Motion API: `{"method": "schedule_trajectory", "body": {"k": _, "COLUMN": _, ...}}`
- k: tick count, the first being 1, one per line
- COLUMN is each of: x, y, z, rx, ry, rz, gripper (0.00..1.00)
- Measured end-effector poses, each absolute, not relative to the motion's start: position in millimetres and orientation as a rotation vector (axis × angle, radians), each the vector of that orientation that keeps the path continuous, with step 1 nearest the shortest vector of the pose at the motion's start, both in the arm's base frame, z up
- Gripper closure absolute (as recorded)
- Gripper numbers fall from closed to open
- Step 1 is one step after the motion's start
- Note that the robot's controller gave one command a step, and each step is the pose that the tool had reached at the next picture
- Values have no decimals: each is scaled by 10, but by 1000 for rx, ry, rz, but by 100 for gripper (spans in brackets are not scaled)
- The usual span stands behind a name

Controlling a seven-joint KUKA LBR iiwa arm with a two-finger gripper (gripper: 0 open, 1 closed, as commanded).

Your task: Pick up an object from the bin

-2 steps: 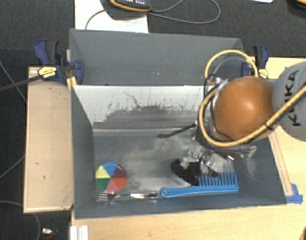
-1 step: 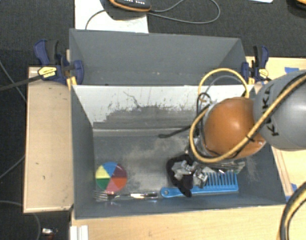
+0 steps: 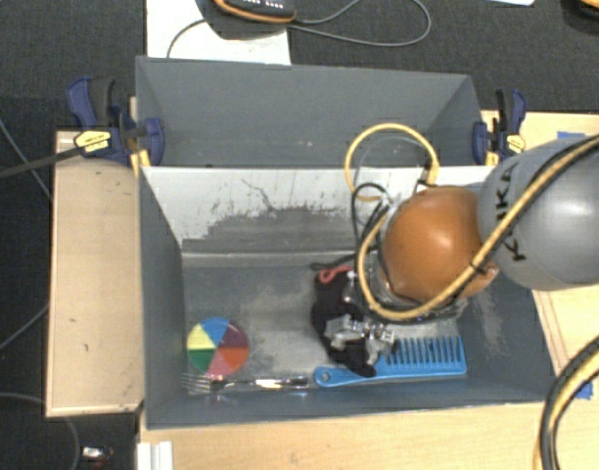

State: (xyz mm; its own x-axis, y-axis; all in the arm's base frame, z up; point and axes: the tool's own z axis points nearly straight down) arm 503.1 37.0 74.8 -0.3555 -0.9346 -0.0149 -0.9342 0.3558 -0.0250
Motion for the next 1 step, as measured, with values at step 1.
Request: {"method": "schedule_trajectory", "body": {"k": 1, "x": 4973, "y": 346, "z": 1025, "rx": -1784, "ry": 2568, "rz": -4, "gripper": 100}}
